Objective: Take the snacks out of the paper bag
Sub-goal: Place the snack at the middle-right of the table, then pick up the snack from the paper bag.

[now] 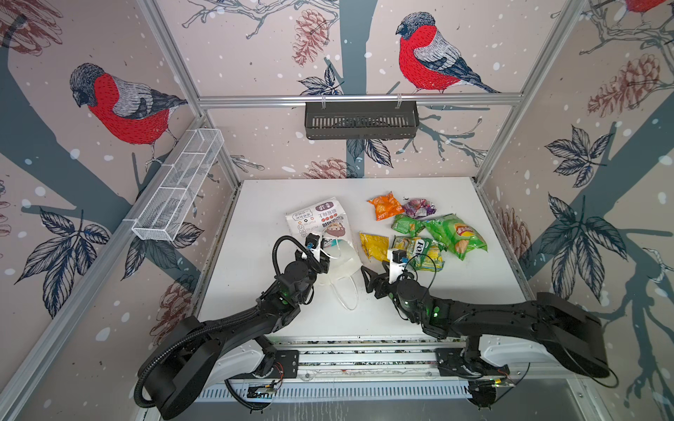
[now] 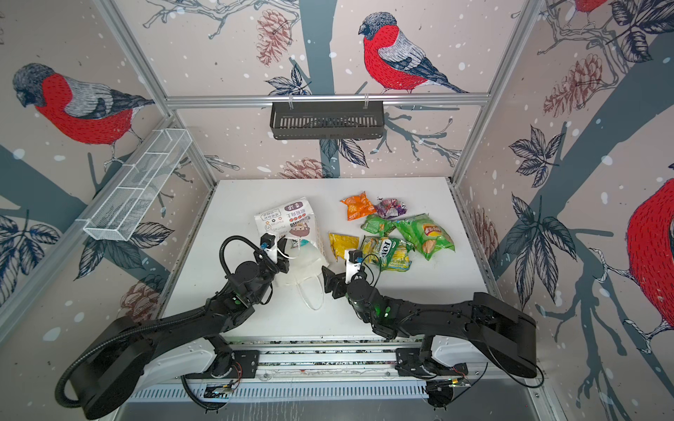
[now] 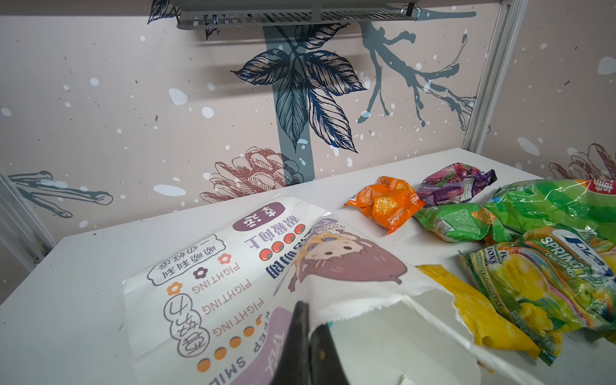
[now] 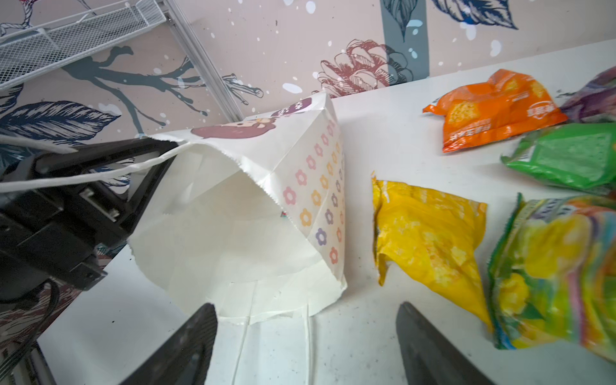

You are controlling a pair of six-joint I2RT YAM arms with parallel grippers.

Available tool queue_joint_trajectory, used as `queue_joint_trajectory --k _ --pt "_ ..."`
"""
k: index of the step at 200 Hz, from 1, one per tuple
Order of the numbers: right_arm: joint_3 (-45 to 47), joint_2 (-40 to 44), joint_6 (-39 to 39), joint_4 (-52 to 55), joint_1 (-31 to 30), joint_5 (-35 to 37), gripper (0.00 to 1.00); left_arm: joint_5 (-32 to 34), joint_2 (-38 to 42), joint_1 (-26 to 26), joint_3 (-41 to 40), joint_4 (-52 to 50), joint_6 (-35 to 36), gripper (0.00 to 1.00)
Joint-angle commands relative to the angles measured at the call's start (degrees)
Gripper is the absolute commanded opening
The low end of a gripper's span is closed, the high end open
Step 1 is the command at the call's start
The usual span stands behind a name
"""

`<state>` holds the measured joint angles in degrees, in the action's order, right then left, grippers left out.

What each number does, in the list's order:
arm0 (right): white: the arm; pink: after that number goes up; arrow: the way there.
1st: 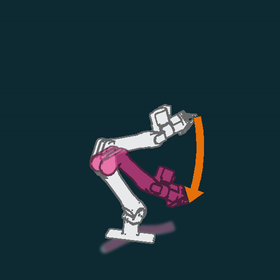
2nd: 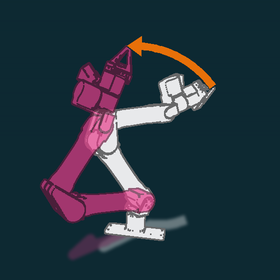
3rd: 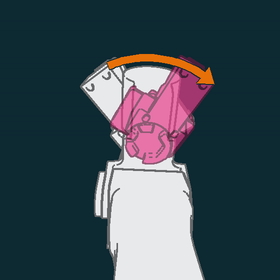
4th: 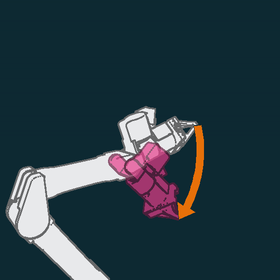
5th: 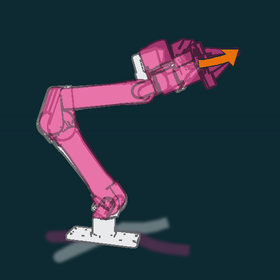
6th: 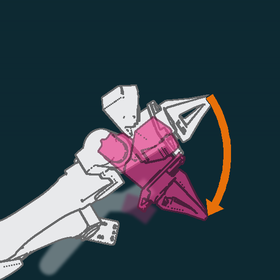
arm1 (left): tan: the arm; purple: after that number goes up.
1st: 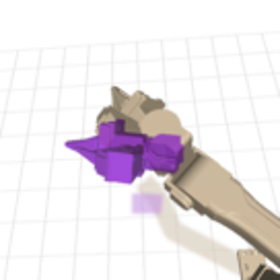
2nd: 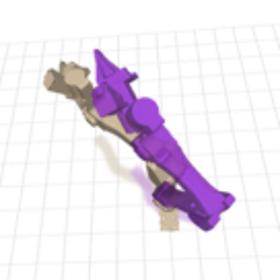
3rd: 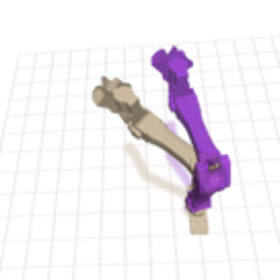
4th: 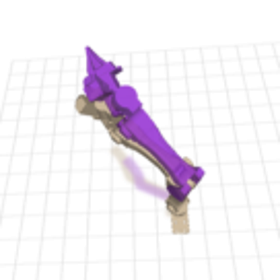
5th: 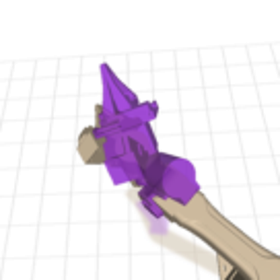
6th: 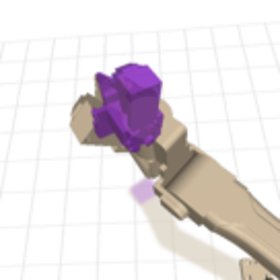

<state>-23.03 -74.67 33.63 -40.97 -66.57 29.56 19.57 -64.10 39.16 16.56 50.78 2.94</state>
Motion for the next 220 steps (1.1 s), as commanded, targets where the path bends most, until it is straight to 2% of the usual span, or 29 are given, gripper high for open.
queue_joint_trajectory --k 1,19,51,86,110,133,165,220 --pt "-0.51 -4.24 -1.26 -9.08 -0.65 -2.8 0.85 -0.81 0.22 -0.42 0.59 2.36 0.05 0.0" --pt "-0.82 -7.87 -2.36 -13.71 -1.52 -4.31 0.85 -0.76 0.69 -0.48 1.0 0.85 0.16 0.0" --pt "-3.54 -12.79 -5.5 -15.47 -2.78 -5.13 0.83 0.07 1.03 -0.48 1.6 -1.73 -1.7 0.0" --pt "-3.8 -15.75 -7.76 -18.68 -2.69 -6.52 0.81 2.8 -0.82 -0.48 6.41 -8.77 -5.01 0.0" --pt "-5.15 -18.15 -8.74 -18.49 -2.26 -7.11 0.81 1.92 -0.7 -0.48 8.54 -11.15 -5.76 0.0" --pt "-6.25 -19.96 -9.41 -18.35 -1.35 -8.05 0.76 2.88 -0.76 -0.48 10.25 -13.2 -7.78 0.0" --pt "-9.11 -22.36 -9.93 -15.15 0.47 -11.84 0.76 0.75 -1.75 -0.22 11.54 -14.82 -8.24 0.0" --pt "-13.1 -27.19 -11.29 -11.16 0.65 -10.58 0.74 0.51 -2.53 0.81 14.26 -17.72 -8.82 0.0"
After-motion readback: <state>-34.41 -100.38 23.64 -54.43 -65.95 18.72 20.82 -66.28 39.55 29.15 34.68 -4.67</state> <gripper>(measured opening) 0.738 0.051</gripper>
